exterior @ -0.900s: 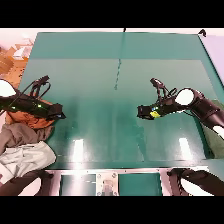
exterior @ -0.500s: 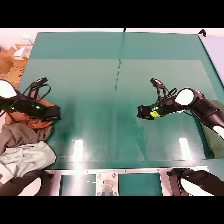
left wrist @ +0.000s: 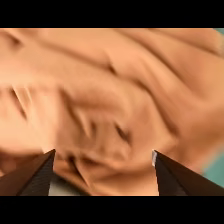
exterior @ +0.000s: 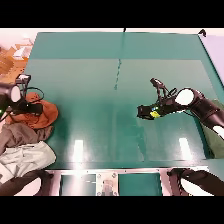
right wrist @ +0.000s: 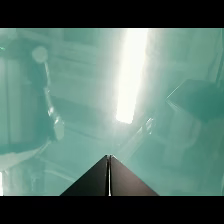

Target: Fold the shirts.

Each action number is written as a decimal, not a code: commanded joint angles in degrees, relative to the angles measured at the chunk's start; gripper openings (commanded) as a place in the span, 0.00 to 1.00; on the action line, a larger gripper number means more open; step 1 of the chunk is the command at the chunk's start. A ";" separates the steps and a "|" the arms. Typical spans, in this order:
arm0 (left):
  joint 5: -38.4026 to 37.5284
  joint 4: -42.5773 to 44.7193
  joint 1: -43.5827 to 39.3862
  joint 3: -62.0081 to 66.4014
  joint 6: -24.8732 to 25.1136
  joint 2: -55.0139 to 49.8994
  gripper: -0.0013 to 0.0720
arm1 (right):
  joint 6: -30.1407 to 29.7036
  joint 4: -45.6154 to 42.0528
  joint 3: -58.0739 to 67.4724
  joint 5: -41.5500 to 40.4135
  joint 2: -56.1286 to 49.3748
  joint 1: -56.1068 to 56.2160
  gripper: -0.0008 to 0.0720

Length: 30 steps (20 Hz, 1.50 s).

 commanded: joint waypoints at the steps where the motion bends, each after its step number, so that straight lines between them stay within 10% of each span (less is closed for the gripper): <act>1: 4.02 6.71 0.00 -0.07 -1.05 -8.81 1.00 | 0.00 0.02 -0.02 0.02 0.00 0.07 0.04; 2: 4.09 7.06 0.00 -0.04 -1.07 -11.28 0.86 | 0.00 0.00 -0.02 0.02 0.00 0.07 0.04; 4: 4.46 7.13 0.00 0.00 -1.01 -13.16 0.07 | 0.00 0.02 -0.02 0.02 0.00 0.07 0.04; 5: 4.39 7.08 0.00 0.44 -0.39 -13.00 0.05 | 0.00 0.02 -0.02 0.02 0.00 0.07 0.04; 14: -18.60 -1.60 -14.53 34.97 7.93 -10.51 0.05 | 0.02 0.04 -0.02 0.00 0.00 0.07 0.04; 27: -4.63 -37.62 -41.99 47.67 7.93 -24.24 0.05 | -0.61 -0.39 13.27 17.77 0.02 -16.02 0.04; 28: -3.80 -40.46 -42.58 47.67 8.00 -27.06 0.15 | -0.61 -0.35 14.51 18.29 0.02 -18.12 0.04; 29: -3.32 -43.28 -42.71 47.69 7.93 -29.53 0.71 | -0.61 -0.35 15.37 18.36 0.02 -19.93 0.04; 30: -3.50 -44.85 -42.32 47.69 7.96 -30.91 0.97 | -0.59 -0.35 15.63 18.60 0.02 -21.31 0.04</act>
